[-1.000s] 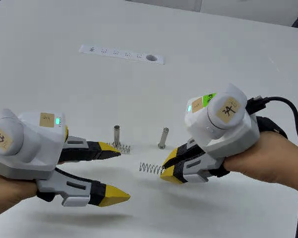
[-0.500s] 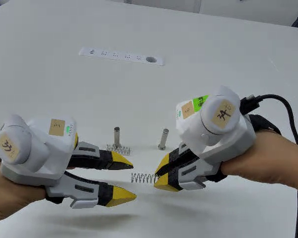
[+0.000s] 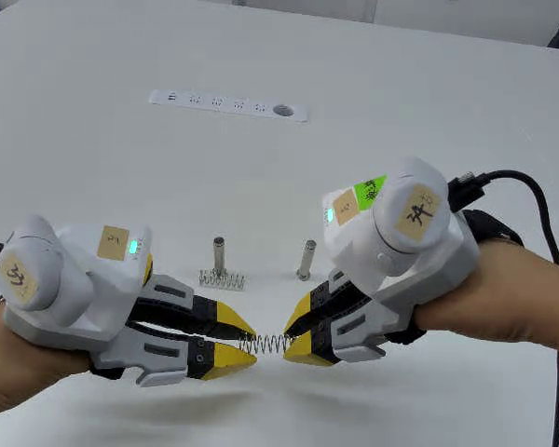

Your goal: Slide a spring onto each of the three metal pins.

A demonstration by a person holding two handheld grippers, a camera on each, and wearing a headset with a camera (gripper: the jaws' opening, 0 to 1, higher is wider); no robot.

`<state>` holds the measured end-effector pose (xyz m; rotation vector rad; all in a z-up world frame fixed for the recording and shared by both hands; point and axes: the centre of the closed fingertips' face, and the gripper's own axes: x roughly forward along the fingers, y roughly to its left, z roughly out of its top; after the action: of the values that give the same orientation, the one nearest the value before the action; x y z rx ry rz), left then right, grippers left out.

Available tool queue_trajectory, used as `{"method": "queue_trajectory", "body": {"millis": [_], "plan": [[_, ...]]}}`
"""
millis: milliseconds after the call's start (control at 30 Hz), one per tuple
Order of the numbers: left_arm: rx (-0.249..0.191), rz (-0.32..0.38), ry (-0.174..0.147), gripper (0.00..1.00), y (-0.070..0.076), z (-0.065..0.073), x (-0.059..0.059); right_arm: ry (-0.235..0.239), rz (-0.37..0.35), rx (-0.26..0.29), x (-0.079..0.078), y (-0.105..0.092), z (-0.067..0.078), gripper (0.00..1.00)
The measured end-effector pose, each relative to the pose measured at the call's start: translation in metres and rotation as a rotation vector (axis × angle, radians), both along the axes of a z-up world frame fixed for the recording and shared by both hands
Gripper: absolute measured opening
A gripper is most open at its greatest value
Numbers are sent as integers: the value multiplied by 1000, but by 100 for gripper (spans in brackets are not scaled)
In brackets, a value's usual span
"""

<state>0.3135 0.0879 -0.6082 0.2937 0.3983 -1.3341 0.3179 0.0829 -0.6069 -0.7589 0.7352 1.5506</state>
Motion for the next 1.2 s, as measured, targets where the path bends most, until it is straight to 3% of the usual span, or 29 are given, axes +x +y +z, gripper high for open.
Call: {"method": "queue_trajectory", "body": {"millis": [367,733,800,900,967,1200], "plan": [[9,2,-6,11,4,-1,0,15,-12,84,-2,15,24,11],[11,-1,-21,10,4,0,1,19,-15,100,-1,23,30,12],[1,3,-22,10,5,2,1,32,-25,110,0,23,31,12],[-52,17,-17,10,2,10,4,44,-34,115,-1,23,29,12],[-42,20,-18,10,4,8,5,48,-42,120,-1,24,29,12],[-73,20,-17,9,1,14,5,54,-46,134,0,25,28,13]]}}
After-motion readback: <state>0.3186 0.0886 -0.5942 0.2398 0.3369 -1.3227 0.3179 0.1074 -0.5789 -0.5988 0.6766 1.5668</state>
